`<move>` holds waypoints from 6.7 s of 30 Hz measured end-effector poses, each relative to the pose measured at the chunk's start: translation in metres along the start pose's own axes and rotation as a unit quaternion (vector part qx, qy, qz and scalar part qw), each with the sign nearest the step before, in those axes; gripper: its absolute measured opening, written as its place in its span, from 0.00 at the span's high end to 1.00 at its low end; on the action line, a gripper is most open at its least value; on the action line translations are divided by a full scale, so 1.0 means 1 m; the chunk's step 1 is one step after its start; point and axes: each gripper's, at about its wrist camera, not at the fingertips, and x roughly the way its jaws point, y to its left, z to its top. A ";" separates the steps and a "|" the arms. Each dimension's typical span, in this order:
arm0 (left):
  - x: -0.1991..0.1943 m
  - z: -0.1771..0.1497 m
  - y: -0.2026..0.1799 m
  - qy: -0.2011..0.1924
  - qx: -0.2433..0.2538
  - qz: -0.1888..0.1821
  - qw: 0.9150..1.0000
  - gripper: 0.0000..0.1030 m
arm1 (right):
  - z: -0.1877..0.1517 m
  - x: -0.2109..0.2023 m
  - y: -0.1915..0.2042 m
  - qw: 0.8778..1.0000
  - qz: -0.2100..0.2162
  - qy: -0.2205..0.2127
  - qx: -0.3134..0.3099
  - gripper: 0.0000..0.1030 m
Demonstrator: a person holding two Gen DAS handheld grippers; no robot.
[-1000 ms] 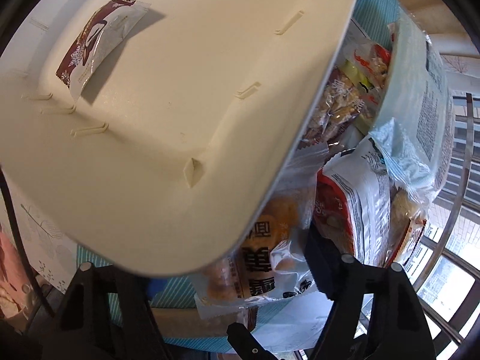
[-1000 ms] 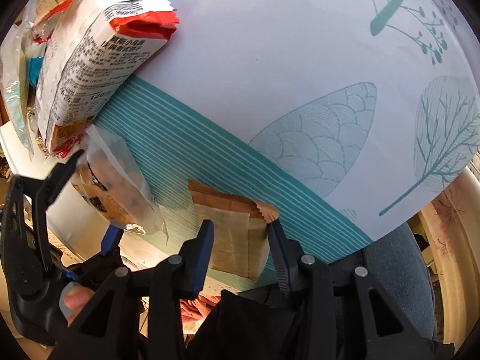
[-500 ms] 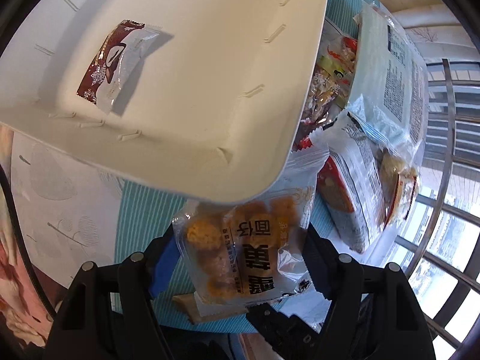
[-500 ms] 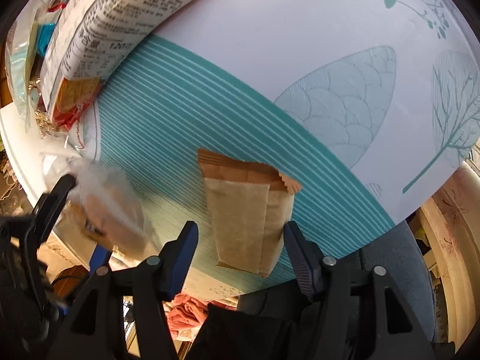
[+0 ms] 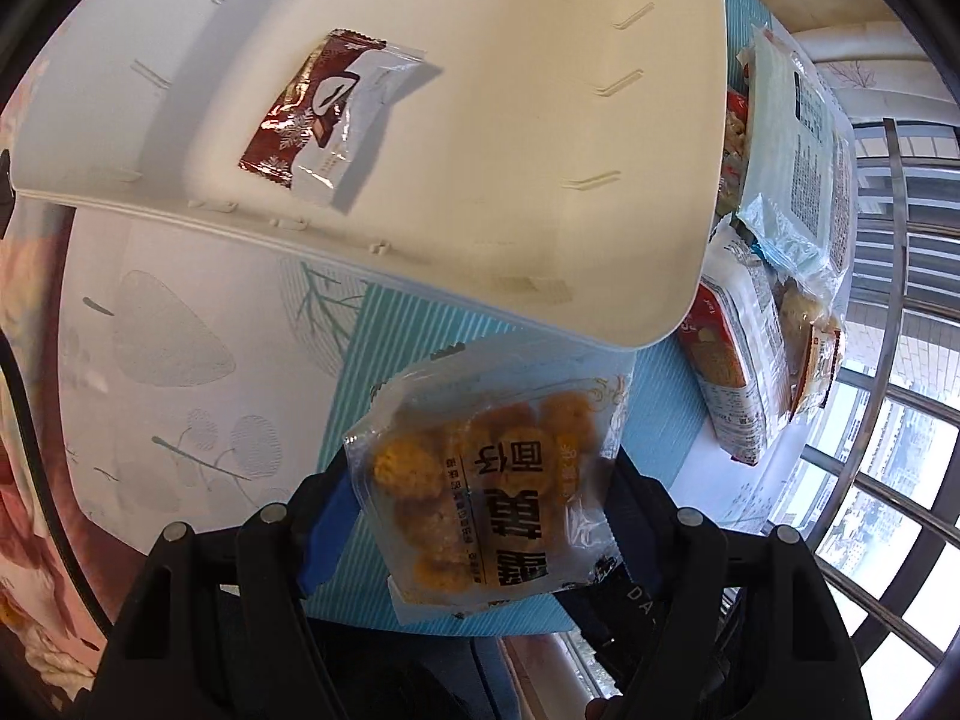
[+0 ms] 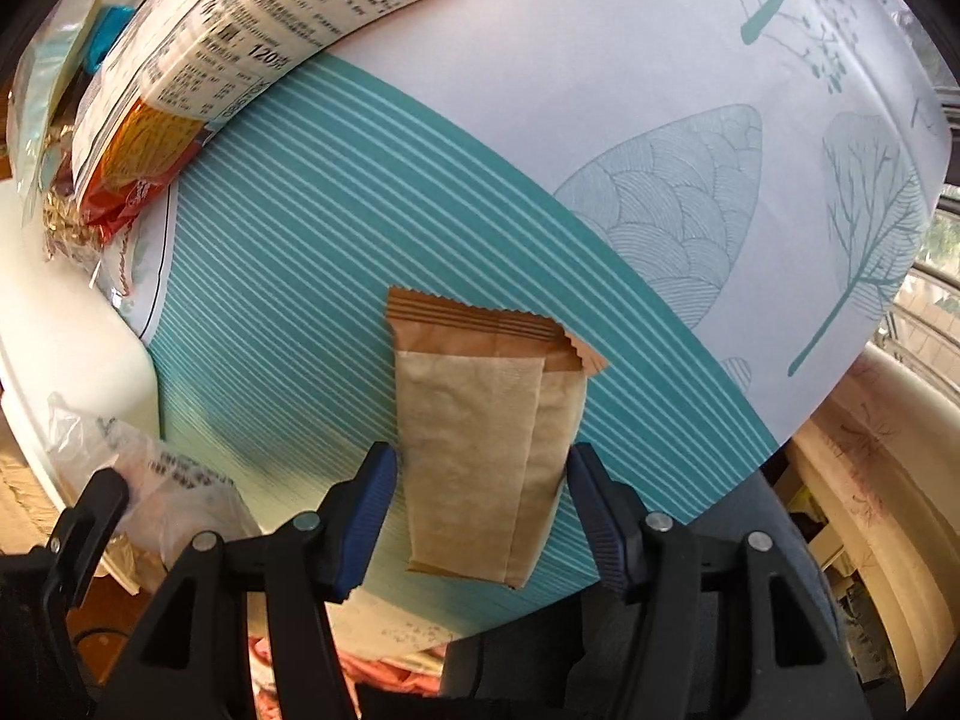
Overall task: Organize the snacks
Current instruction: 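Carry the brown bar and orange-puff bag into the white tray and release both, then withdraw both grippers from the tray toward the remaining snack pile, then grasp the white red-edged bag with the left gripper while the right gripper grasps the LIPO bag, then lift the white bag with the left gripper while the right gripper lifts the LIPO bag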
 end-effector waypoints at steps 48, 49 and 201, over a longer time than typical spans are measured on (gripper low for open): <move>-0.173 0.029 0.080 -0.129 0.127 0.002 0.983 0.28 | -0.174 -0.123 0.147 0.892 0.070 -0.311 -0.320 0.47; -0.175 0.033 0.082 -0.137 0.128 0.001 0.982 0.28 | -0.175 -0.124 0.152 0.887 0.075 -0.320 -0.325 0.47; 0.026 -0.057 -0.095 -0.065 -0.010 0.030 0.997 0.49 | 0.022 -0.132 0.030 0.744 0.049 -0.309 -0.590 0.44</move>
